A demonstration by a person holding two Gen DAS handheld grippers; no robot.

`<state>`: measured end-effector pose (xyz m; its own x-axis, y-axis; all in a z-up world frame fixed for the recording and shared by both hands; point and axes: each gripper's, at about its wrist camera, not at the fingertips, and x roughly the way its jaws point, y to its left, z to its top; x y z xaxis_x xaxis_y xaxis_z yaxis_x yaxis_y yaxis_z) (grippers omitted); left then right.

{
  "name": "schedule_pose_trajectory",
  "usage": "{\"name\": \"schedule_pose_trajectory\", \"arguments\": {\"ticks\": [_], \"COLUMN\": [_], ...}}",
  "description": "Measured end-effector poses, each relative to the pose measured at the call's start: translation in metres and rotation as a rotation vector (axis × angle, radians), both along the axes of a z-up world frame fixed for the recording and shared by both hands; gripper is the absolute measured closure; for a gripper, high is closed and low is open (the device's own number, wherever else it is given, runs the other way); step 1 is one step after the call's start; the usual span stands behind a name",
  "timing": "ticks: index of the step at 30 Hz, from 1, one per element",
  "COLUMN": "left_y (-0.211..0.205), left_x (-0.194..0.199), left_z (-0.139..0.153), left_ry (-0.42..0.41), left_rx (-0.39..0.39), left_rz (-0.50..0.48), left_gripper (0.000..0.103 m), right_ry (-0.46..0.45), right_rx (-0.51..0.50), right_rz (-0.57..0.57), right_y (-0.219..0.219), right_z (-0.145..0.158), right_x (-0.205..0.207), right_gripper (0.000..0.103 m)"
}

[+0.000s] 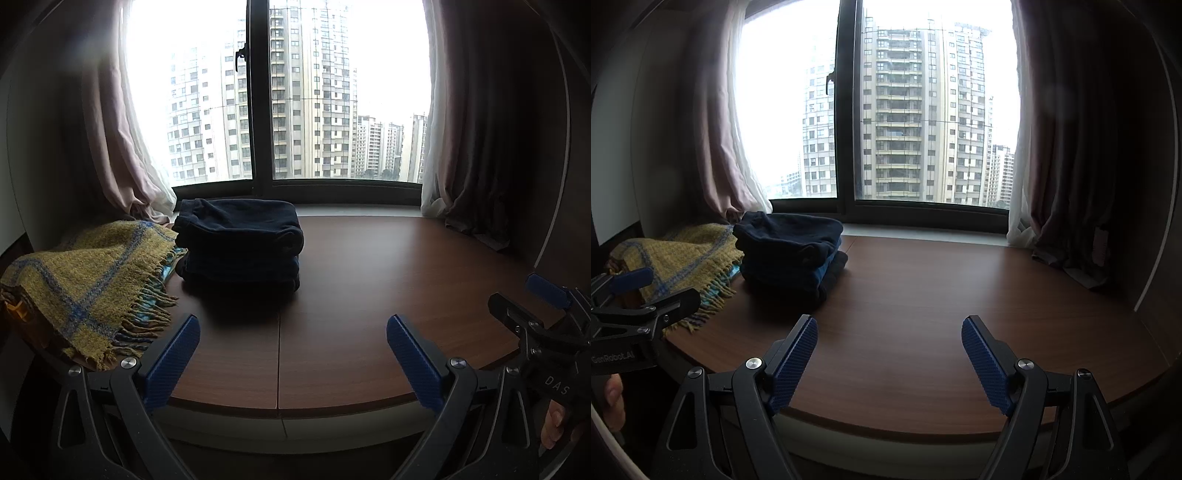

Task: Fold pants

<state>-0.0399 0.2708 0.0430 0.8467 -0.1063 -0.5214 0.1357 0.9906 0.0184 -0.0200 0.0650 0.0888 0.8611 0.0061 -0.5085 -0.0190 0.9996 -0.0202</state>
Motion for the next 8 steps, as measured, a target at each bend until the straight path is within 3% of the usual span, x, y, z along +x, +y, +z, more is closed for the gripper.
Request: {"name": "schedule_pose_trajectory", "arguments": {"ticks": [8], "left_y": [0.0020], "left_x": [0.0002], "left_z": [-0.0017], "left_ry": [0.008], "left_rx": [-0.003], "left_rz": [0.002], "left_gripper": [0.000], "right_ry": [0.008], "right_rx": [-0.003], "right_rz": [0.002], "right_y": [-0.0001], "right_z": [-0.0017], "right_x": [0.0002], "right_gripper": [0.022]}}
